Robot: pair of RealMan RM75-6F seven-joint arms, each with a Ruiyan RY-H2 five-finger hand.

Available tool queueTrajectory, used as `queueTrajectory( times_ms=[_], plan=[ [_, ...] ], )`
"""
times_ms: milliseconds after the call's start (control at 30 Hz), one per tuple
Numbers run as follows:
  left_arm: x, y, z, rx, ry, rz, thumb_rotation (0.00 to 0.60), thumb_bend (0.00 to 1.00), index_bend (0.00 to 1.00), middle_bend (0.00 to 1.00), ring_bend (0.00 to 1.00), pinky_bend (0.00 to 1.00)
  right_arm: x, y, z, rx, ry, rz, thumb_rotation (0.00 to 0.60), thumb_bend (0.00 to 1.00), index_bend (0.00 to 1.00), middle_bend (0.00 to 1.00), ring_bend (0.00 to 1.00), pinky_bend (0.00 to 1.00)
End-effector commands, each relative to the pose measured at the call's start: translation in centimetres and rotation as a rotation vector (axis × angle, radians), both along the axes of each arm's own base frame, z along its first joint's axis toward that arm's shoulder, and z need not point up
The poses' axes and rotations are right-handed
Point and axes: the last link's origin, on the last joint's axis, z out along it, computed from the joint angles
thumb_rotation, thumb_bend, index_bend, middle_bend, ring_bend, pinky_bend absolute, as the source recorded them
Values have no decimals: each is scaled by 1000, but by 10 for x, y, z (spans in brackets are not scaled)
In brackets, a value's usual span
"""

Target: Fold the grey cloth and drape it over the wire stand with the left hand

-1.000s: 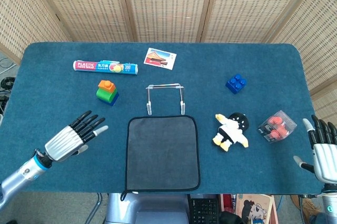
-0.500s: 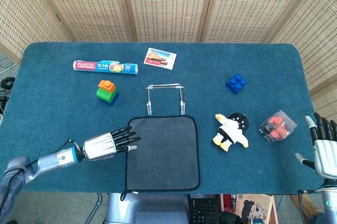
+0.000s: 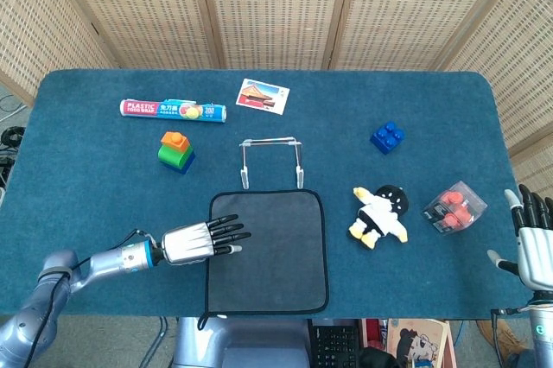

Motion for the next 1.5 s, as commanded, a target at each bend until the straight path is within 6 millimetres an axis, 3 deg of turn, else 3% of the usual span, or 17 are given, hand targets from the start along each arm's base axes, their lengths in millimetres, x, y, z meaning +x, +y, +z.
queueTrajectory(
  times_ms=[33,567,967,1233,1500],
  plan=[
    [2,1,-2,4,5,-4,600,217,226,0,0,0,0,0,0,1,0,-2,600,0,0,0,0,0],
    [3,8,-8,44,25,4,600,243,250,0,0,0,-2,-1,-1,11,-6,-12,600,0,0,0,0,0],
    [2,5,-12,47,37,-12,600,362,261,0,0,0,-1,0,1,9,-15,-10,600,0,0,0,0,0],
    [4,6,-12,58,33,-18,600,391,384,0,0,0,-1,1,2,10,-22,-9,600,0,0,0,0,0],
    [6,8,-10,68,25,-21,600,410,410,0,0,0,-1,1,1,20,-23,-9,600,0,0,0,0,0]
  ],
)
